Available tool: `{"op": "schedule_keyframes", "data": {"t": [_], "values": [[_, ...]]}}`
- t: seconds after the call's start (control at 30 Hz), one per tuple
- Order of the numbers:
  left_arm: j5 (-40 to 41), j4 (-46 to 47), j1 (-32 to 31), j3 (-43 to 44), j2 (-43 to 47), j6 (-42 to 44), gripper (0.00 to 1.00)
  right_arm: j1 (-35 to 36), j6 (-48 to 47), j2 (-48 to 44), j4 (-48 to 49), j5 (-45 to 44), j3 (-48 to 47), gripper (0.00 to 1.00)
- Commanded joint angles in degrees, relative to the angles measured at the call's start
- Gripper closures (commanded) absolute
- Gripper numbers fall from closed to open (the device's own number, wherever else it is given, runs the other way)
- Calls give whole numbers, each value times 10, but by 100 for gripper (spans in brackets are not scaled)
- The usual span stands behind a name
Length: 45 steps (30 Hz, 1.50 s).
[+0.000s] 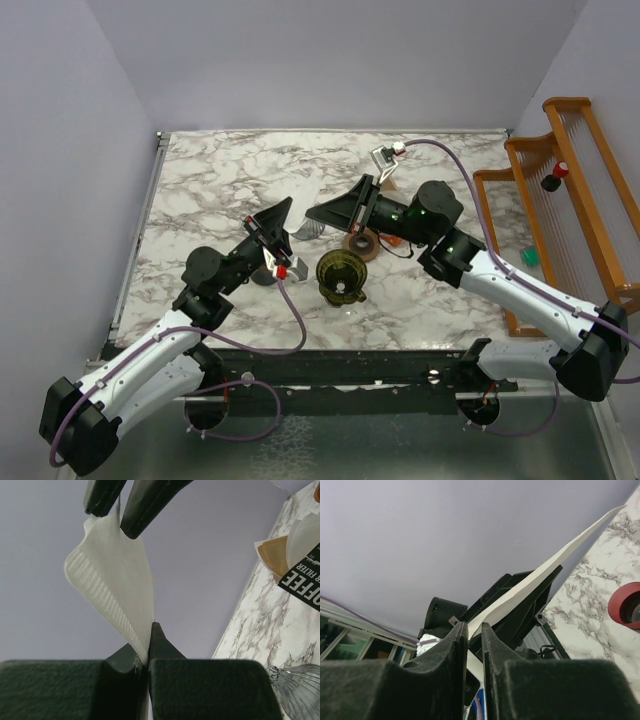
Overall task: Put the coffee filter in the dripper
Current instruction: Place the coffee filter in the coffee dripper.
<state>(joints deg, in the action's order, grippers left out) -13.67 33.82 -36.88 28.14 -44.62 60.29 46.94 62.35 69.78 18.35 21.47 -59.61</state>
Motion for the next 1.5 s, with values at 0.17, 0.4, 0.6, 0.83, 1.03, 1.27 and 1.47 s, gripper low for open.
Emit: {"op": "schedule_keyframes", "data": {"t": [0.17,0.4,0.6,0.83,1.03,1.27,1.47], "values": [[-10,10,-4,-10,9,25,100,5,-8,15,-18,-7,-6,77],[-12,11,-5,-8,11,14,100,5,-5,11,-9,-9,8,77],[-13,11,-5,-4,14,-1,100,5,-8,6,-11,-14,18,78],[-10,11,-5,3,4,-26,100,5,-9,-4,-2,-14,31,96],[-7,11,-5,2,2,-38,100,4,-29,-24,-19,-28,29,100],[-17,6,-5,7,10,-84,87,5,-95,-67,-87,-71,3,100],[-70,-98,-5,59,12,-156,70,5,-176,-90,-152,-110,-27,100]]}}
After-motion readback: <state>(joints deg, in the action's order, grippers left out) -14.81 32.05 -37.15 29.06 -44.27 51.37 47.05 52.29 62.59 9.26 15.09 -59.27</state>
